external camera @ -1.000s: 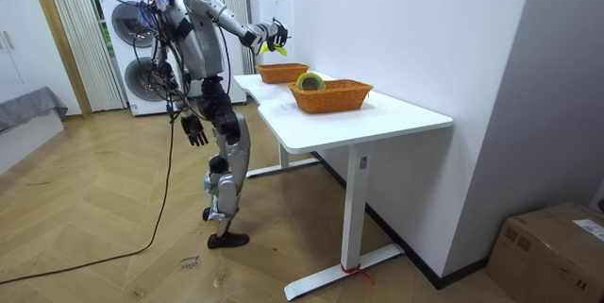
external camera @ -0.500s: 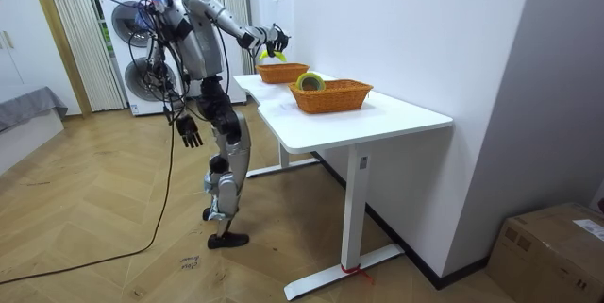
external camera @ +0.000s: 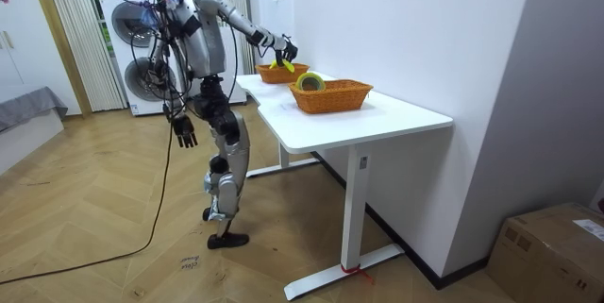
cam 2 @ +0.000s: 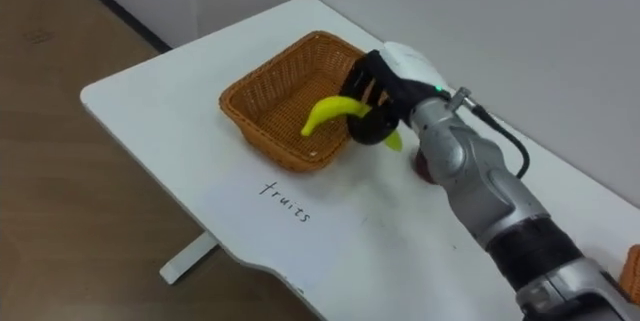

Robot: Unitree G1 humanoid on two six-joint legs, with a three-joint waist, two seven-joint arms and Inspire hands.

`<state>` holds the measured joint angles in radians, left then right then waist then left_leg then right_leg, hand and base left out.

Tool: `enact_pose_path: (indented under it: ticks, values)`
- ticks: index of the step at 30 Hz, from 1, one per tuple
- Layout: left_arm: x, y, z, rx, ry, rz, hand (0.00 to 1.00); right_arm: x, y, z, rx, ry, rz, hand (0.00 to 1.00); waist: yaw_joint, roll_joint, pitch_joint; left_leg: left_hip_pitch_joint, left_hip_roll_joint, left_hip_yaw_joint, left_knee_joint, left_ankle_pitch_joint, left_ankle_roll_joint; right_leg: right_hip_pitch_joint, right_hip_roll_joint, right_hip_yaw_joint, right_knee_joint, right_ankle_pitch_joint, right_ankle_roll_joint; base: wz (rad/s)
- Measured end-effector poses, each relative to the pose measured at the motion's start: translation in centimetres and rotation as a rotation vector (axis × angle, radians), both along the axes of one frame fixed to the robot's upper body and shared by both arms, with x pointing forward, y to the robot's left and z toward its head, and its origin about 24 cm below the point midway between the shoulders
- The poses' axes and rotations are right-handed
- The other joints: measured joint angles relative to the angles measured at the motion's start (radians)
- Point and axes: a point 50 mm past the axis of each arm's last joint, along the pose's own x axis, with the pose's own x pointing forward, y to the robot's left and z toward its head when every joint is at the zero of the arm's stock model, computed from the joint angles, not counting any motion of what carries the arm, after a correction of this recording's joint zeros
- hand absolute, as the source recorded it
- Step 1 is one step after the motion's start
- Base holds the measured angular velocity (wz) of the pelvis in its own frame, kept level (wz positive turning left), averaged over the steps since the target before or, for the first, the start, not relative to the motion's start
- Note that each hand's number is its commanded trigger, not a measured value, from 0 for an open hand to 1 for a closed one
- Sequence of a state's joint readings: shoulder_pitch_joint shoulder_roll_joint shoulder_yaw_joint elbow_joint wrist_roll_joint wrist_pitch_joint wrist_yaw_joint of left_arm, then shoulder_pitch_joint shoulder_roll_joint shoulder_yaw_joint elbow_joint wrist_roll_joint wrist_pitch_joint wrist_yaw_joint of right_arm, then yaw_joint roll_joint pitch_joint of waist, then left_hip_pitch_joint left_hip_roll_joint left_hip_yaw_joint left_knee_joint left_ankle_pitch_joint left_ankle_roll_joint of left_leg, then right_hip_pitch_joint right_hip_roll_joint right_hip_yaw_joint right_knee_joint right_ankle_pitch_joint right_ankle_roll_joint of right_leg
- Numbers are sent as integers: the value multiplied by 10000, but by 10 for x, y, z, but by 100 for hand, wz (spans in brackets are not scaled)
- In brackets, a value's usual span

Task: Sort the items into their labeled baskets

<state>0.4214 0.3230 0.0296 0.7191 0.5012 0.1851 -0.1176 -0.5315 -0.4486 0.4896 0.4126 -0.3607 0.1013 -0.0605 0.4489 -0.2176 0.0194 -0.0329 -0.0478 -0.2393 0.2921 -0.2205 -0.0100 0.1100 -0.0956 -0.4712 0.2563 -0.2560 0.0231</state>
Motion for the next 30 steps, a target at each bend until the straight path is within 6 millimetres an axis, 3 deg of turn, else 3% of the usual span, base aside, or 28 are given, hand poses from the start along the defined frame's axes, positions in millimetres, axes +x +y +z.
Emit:
enact_pose_path:
  ticks: [4, 17, 30]
  values:
    - [2, 4, 2, 233, -203, 119, 0, 1, -2, 2, 115, -506, -343, 100, 187, -30, 6, -224, -14, -78, 37, 1, -1, -156, 9, -53, -13, 13, 2, 5]
    - [3, 6, 3, 699, -554, 197, 0, 4, -3, 10, 579, -1354, -787, 100, 169, -85, 38, -359, -11, -141, -16, 7, -11, -227, 44, -128, -169, 18, 6, 2]
    - [-7, 7, 4, 750, -344, 220, 0, 10, 2, 29, -33, -2363, -612, 100, 206, -226, -7, -398, -14, -202, -59, 17, -26, -218, 50, -261, -203, 21, 11, 2]
